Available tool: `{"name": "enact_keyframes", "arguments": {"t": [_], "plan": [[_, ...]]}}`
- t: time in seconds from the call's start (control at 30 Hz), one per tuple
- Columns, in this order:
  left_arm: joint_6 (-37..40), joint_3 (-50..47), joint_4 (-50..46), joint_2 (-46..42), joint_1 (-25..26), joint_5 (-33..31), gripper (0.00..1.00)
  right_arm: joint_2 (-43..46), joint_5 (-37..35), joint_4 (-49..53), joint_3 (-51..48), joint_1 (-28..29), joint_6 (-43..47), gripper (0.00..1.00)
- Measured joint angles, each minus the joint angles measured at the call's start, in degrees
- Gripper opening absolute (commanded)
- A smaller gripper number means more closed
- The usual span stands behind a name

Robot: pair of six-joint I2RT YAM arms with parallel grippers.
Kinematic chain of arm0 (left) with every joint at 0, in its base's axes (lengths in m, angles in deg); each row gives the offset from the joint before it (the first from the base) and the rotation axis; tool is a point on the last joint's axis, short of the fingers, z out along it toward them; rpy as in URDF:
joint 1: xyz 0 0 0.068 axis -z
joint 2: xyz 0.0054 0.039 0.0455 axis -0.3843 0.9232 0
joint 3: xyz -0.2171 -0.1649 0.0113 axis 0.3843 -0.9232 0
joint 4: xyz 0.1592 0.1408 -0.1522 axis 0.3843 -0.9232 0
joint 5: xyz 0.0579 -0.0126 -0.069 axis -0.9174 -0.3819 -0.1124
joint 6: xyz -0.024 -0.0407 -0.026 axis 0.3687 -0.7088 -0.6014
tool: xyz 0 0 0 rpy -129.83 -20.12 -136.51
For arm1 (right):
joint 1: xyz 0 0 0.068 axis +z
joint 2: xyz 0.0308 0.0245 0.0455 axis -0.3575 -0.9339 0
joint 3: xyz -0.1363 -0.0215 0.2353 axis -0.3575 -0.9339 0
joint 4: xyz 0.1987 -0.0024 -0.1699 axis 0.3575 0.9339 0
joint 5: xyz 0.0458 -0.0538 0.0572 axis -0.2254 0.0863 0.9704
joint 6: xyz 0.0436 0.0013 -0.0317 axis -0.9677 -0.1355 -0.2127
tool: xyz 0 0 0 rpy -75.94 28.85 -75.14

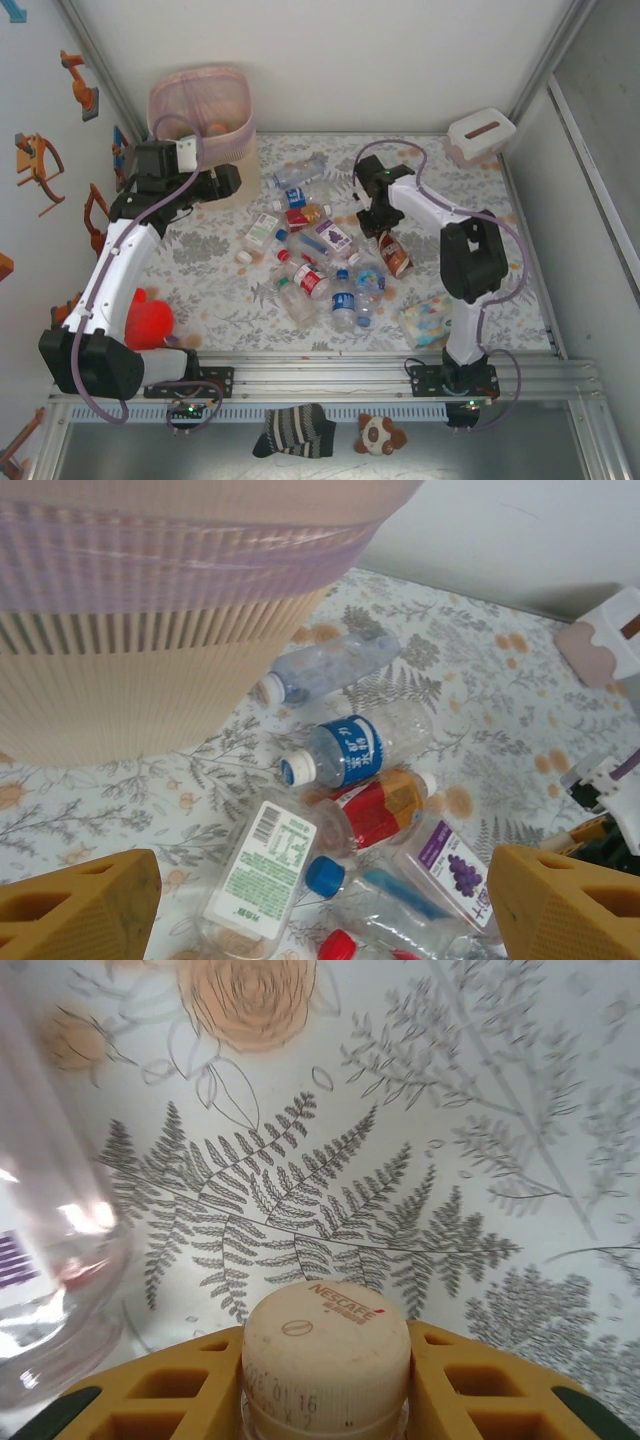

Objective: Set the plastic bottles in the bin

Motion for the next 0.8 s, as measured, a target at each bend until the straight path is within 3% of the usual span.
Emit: {"name": "enact_keyframes", "arguments": {"t": [0.4,0.8], "plan": [[-2.2,-6.1,18.9,-2.4,1.9,14.0,0.84,15.8,6.2,-4.5,2.4,0.1,-0.4,0.31],[2.5,-8.9,37.6,-3.2,11.0,27.4,0.86,31.0,23.9,-22.8,-3.9,1.1,-2.9,0.29]]}}
